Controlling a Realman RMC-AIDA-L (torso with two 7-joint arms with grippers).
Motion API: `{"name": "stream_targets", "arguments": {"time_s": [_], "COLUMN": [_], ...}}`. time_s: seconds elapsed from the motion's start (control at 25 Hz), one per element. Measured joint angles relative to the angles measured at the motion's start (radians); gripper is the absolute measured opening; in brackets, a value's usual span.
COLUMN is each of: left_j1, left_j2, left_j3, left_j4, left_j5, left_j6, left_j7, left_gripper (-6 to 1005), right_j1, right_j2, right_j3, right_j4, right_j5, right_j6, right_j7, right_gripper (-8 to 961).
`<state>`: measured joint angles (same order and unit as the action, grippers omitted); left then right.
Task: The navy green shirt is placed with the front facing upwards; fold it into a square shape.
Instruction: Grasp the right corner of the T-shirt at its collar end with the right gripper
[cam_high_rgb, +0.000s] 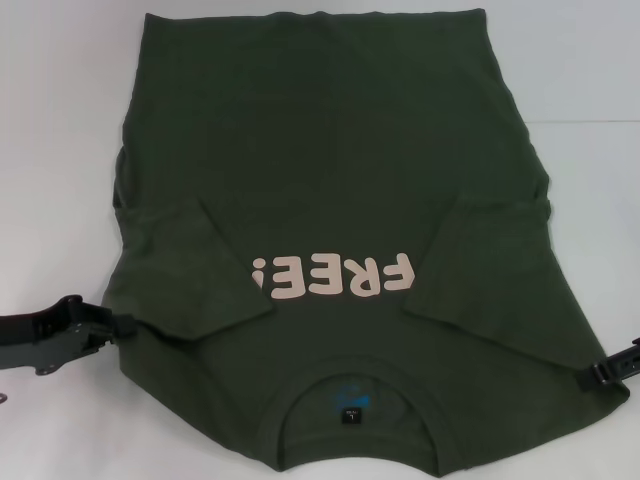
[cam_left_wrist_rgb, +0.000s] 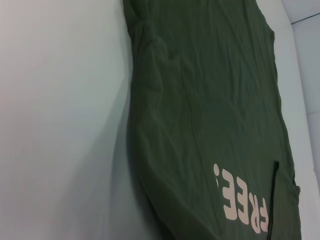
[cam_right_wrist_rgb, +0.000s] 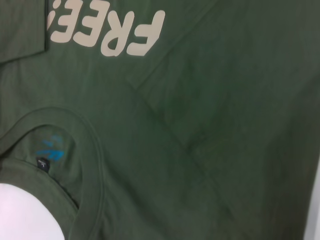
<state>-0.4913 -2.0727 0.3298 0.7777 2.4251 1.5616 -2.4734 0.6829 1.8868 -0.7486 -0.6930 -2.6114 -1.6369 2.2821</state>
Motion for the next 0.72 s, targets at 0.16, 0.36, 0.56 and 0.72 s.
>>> {"name": "stream_targets", "arguments": {"time_s": [0.16, 0.36, 0.56, 0.72], "left_j1": [0.002, 0.002, 0.002, 0.003], "left_j2": [-0.001, -0.001, -0.002, -0.003], "left_j3": [0.000, 0.000, 0.000, -0.001], "left_j4": [0.000, 0.000, 0.000, 0.000], "left_j5": [0.000, 0.000, 0.000, 0.000], "left_j6": [0.000, 0.000, 0.000, 0.000], "left_j7": [-0.001, -0.001, 0.000, 0.001], "left_gripper": [55, 55, 55, 55], "right_j1": [-0.005, -0.011, -0.013, -0.010], "right_j2": [0.000, 0.001, 0.007, 0.015], "right_j3": [0.000, -0.005, -0.011, -0.011], "right_j4": [0.002, -0.004, -0.005, -0.004], "right_j5": [-0.001, -0.002, -0.005, -0.025], "right_j6": [0.000, 0.001, 0.011, 0.023], "right_j7": [0.003, -0.009, -0.015, -0.014], "right_gripper": [915, 914, 913, 912]}}
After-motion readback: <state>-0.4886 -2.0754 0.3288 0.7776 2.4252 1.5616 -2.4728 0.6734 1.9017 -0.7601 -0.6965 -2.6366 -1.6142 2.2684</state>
